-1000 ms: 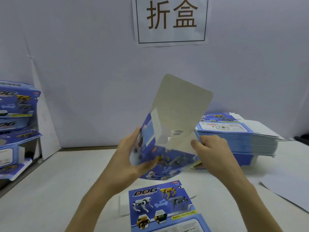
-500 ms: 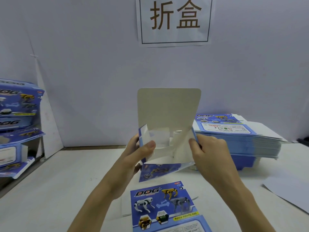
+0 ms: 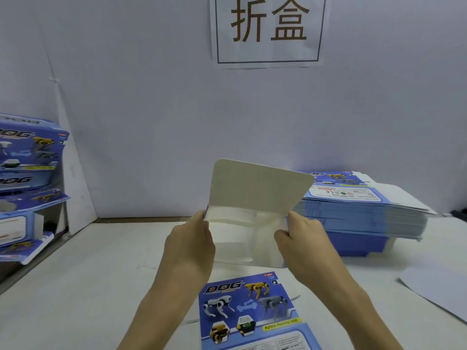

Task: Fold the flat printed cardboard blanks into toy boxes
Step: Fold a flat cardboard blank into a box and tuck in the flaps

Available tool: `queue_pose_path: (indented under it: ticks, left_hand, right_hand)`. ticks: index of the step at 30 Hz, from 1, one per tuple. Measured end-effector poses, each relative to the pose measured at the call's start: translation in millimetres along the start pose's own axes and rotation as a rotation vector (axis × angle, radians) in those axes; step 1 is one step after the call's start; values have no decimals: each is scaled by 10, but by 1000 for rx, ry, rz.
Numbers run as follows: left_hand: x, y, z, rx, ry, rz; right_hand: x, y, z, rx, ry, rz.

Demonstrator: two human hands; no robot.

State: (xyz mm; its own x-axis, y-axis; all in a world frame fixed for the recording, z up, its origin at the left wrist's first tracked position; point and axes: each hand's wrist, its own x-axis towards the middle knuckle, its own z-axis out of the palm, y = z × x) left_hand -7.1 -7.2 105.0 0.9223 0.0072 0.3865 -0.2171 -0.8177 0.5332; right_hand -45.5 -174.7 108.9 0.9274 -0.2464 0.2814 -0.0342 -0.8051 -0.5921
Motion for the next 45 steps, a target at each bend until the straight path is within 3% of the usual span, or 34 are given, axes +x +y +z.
queue_pose_path:
  ticks: [6, 10, 13, 16, 18, 20, 23, 25, 28, 32, 35, 37, 40, 42, 45]
  left_hand:
    - [6, -21, -109, 100, -44, 70]
    - [-18, 8, -113, 67, -32, 131]
    - [9, -53, -90, -134, 15, 153]
    - [40, -121, -104, -493, 136, 153]
    - [59, -136, -125, -729, 162, 178]
    - [60, -153, -145, -861, 78, 266]
    - [21, -167, -117, -625, -104, 463]
    - [16, -168, -75, -458, -85, 543]
    - [39, -198, -35, -397, -47, 581]
    - [31, -192, 34, -327, -3, 622]
    - [57, -207, 56, -310, 72, 666]
    - [95, -258, 26, -302, 94, 710]
    - [113, -293, -39, -329, 71, 787]
    - [93, -258, -43, -367, 58, 830]
    - [39, -187, 6, -395, 20, 859]
  right_hand:
    - [2, 39, -31, 242, -56, 33]
    - [14, 42, -48, 240, -55, 29]
    - [20, 63, -66, 313, -99, 25]
    - [7, 73, -117, 400, -174, 23]
    - [21, 76, -119, 473, -94, 71]
    - [39, 74, -114, 632, -32, 130]
    - [23, 20, -125, 824, -75, 134]
    - [5, 17, -141, 802, -145, 88]
    - [8, 57, -185, 697, -147, 43]
    - [19, 91, -221, 607, -78, -2]
    - [29, 124, -242, 569, 91, -70]
    - [54, 154, -279, 699, 211, -165]
    - [103, 204, -302, 1142, 201, -120]
    - [161, 261, -222, 1387, 104, 47]
    - [185, 247, -62, 1630, -269, 381]
